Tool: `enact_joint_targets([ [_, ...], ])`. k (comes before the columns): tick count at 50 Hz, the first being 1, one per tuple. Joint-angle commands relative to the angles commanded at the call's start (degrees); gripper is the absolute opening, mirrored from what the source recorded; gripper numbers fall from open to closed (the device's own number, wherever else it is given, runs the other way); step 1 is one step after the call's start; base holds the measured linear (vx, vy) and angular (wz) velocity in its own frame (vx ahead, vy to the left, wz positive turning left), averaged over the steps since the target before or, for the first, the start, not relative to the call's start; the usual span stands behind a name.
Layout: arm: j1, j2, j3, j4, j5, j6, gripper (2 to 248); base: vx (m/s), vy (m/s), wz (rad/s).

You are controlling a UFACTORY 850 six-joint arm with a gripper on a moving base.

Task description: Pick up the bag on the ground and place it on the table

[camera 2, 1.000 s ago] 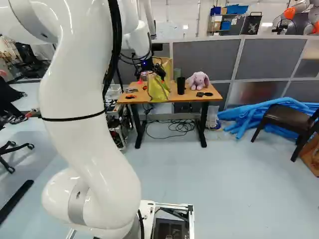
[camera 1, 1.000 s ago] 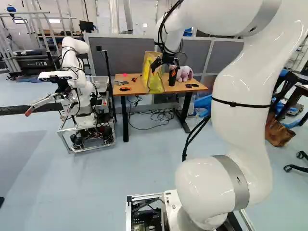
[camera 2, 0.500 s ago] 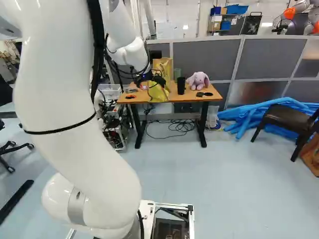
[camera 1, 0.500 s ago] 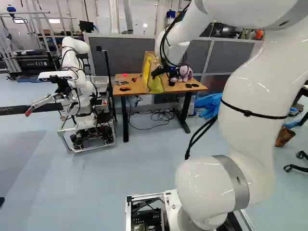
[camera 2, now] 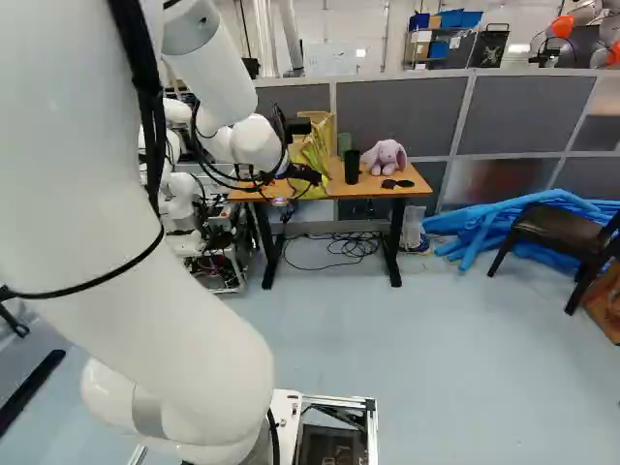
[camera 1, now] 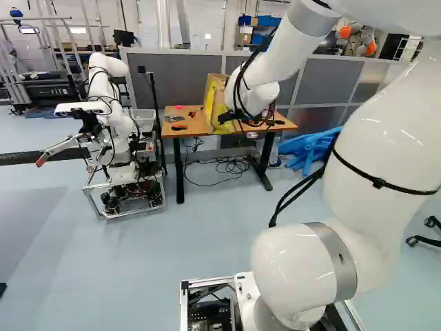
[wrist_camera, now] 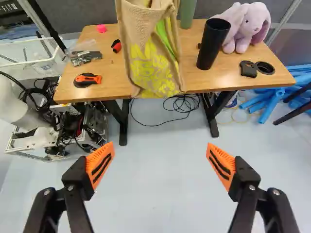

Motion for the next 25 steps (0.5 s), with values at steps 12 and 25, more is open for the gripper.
enact_joint_targets([
  [12,0.0,3.23,7.27,-0.09,8.01,-0.14,247,0.0,0.0,0.0],
  [25,0.0,6.31,14.21,-0.17,15.64,-0.27,247,0.0,0.0,0.0],
])
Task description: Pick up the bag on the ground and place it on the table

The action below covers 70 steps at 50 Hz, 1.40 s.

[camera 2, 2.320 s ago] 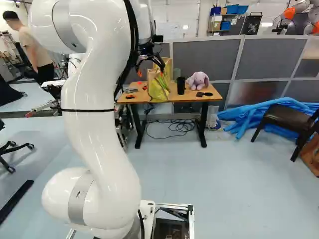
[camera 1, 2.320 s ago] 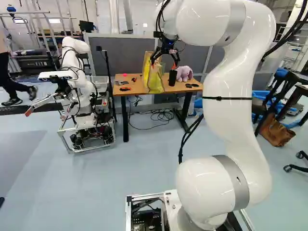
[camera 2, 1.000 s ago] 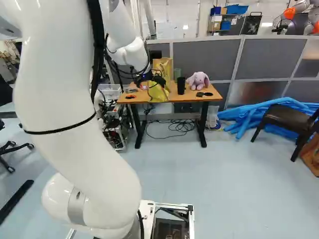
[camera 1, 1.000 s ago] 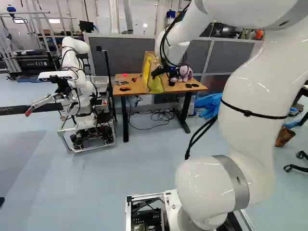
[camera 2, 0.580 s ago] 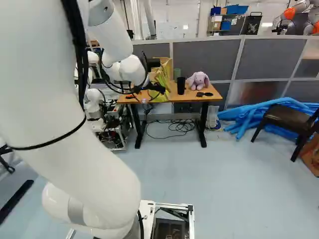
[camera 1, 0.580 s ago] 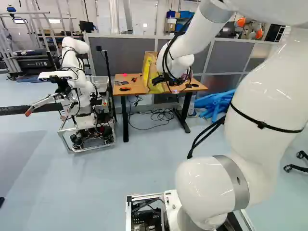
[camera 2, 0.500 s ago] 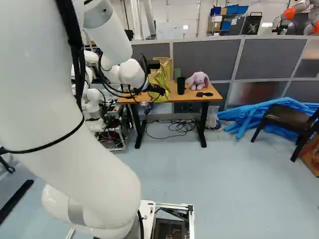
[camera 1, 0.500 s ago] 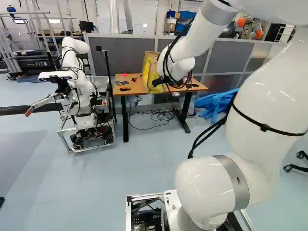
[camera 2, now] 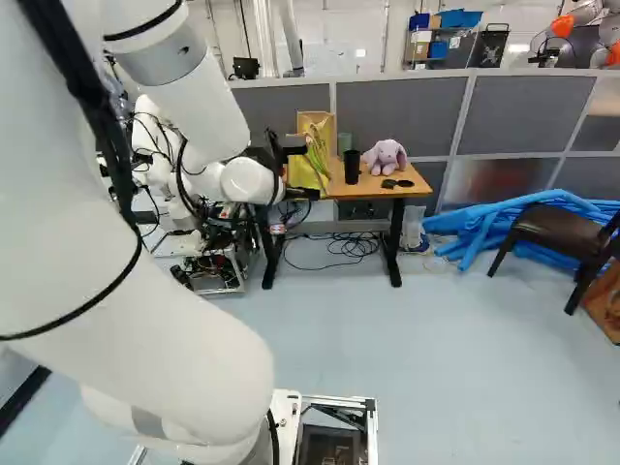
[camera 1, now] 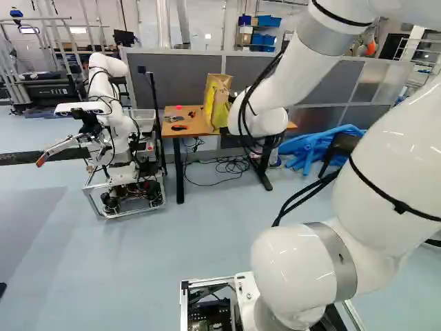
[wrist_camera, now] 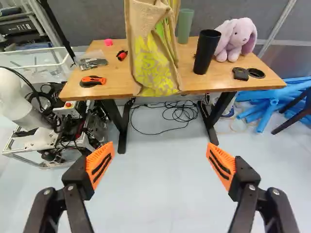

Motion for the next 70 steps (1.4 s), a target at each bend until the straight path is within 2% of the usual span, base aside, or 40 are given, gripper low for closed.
enact_joint_targets([
  [34,0.0,6.01,13.55,-0.16,14.91,-0.26,247,0.0,0.0,0.0],
  [52,0.0,7.96,17.94,-0.22,19.75,-0.35,247,0.0,0.0,0.0],
  [70,0.0,9.08,20.46,-0.25,22.52,-0.4,247,0.0,0.0,0.0],
])
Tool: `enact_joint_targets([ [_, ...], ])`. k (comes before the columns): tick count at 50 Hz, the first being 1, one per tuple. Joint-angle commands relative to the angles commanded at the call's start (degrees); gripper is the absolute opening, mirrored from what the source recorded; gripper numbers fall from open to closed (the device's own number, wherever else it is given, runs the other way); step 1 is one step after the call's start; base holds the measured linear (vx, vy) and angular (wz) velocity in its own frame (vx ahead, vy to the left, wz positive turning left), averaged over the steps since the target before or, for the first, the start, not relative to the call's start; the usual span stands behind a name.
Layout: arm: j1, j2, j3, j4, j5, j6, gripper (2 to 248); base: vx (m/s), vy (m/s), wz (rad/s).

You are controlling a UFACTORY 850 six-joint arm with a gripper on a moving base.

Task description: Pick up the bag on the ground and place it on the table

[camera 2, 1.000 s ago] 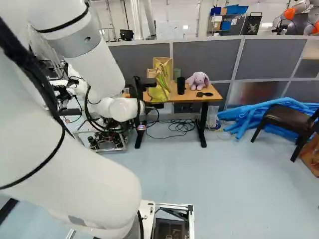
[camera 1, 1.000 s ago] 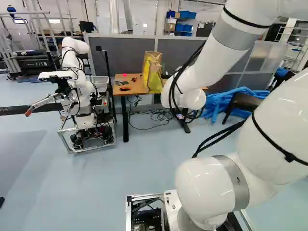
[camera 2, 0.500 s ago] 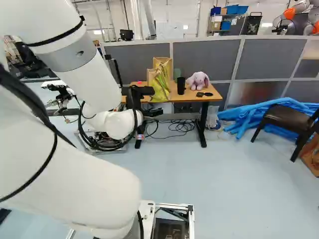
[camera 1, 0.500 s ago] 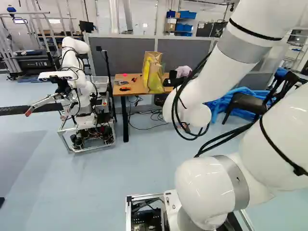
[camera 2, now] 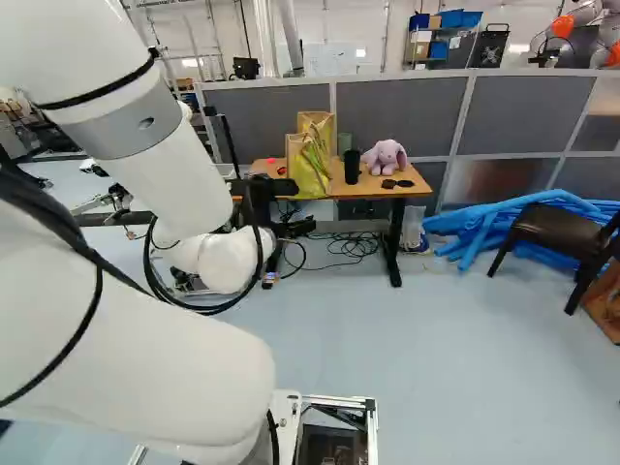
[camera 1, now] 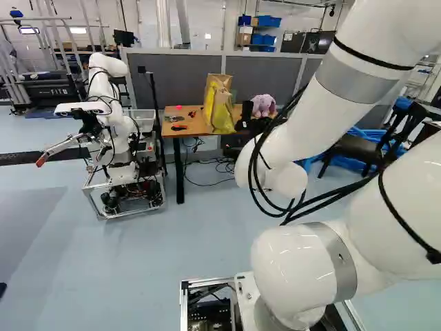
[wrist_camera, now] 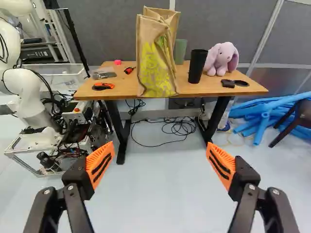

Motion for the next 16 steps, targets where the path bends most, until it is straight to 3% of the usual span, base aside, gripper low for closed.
enact_joint_targets([
  [16,0.0,0.29,0.65,-0.01,0.72,-0.01,247,0.0,0.0,0.0],
])
